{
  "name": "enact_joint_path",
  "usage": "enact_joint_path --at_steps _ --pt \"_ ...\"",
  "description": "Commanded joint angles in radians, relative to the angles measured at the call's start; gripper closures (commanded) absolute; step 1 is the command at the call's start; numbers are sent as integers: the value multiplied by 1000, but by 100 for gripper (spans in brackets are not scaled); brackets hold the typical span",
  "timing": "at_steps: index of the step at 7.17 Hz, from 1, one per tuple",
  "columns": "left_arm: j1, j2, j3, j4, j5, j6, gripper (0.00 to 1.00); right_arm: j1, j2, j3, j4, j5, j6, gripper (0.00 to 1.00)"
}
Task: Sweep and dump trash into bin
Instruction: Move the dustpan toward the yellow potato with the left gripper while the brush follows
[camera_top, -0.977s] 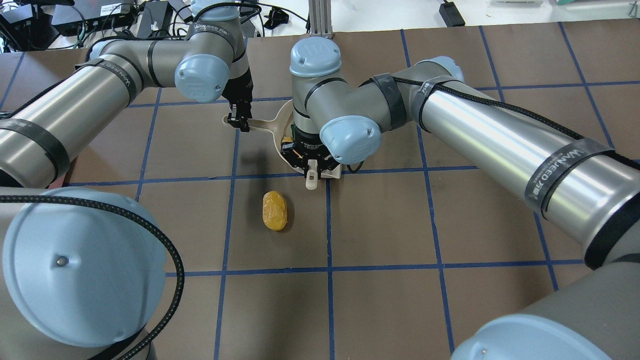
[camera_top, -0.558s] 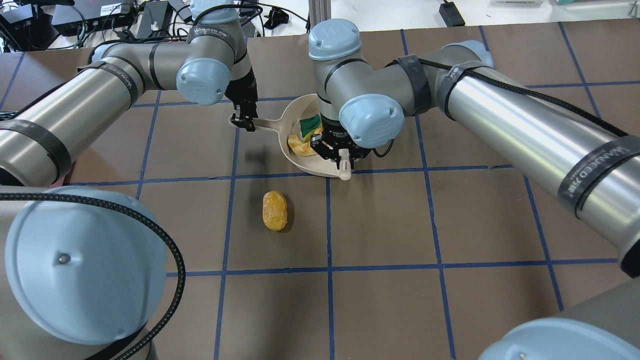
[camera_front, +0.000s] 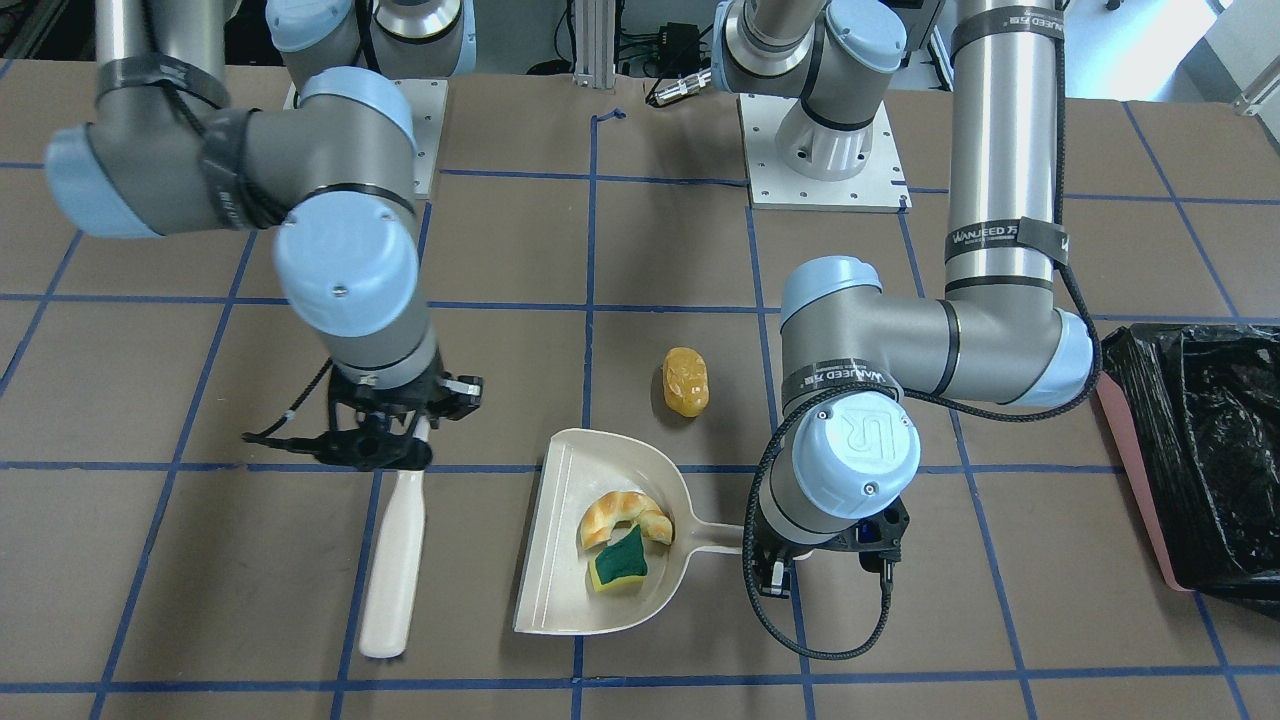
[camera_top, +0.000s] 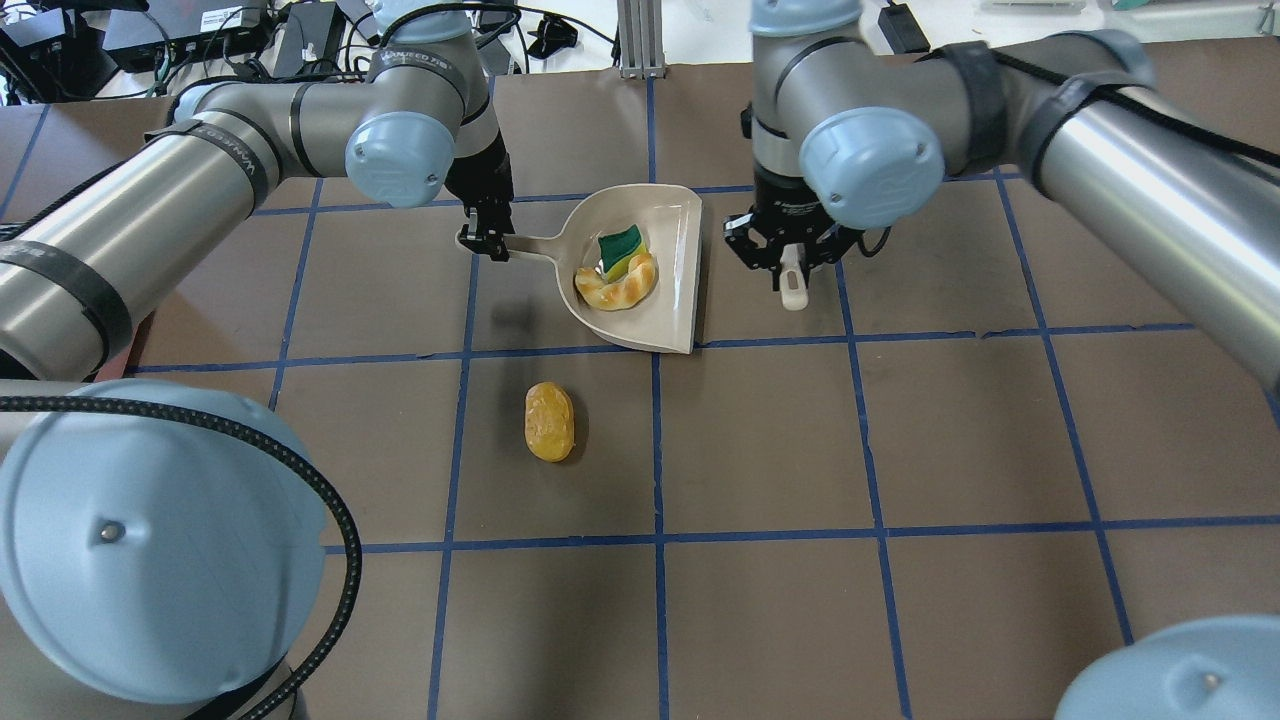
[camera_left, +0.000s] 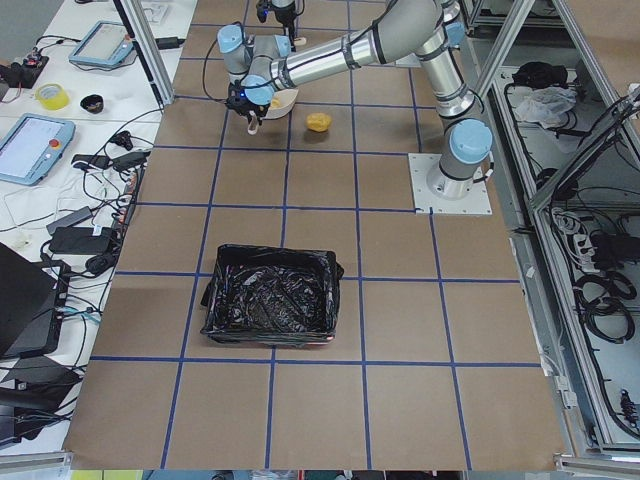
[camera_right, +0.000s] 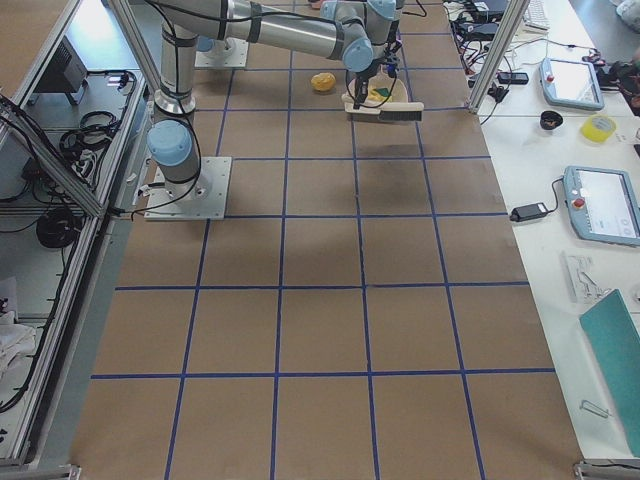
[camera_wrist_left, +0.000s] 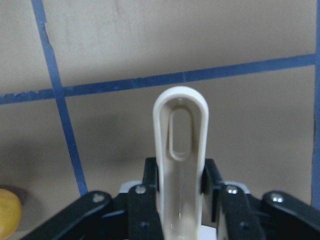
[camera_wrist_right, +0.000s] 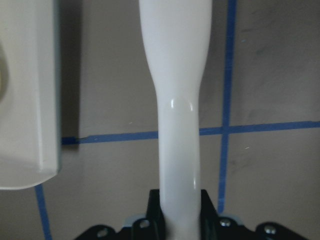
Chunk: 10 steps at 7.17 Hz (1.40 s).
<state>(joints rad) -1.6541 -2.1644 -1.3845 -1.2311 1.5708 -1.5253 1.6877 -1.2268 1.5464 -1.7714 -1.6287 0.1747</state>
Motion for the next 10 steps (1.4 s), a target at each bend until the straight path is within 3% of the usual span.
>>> enact_joint_path --at_steps 1,3,6,9,10 --pt "34 67 12 -34 3 11 100 -127 -42 8 18 -14 -80 100" --pt "56 141 10 -160 11 31 100 -131 -81 20 85 7 -90 100" --pt "152 257 -19 -287 14 172 100 -51 -163 139 67 119 -54 100" --pt "301 349 -174 -242 28 370 100 156 -125 164 66 121 177 100" --pt "321 371 -232 -208 75 379 100 196 -94 178 66 119 225 100"
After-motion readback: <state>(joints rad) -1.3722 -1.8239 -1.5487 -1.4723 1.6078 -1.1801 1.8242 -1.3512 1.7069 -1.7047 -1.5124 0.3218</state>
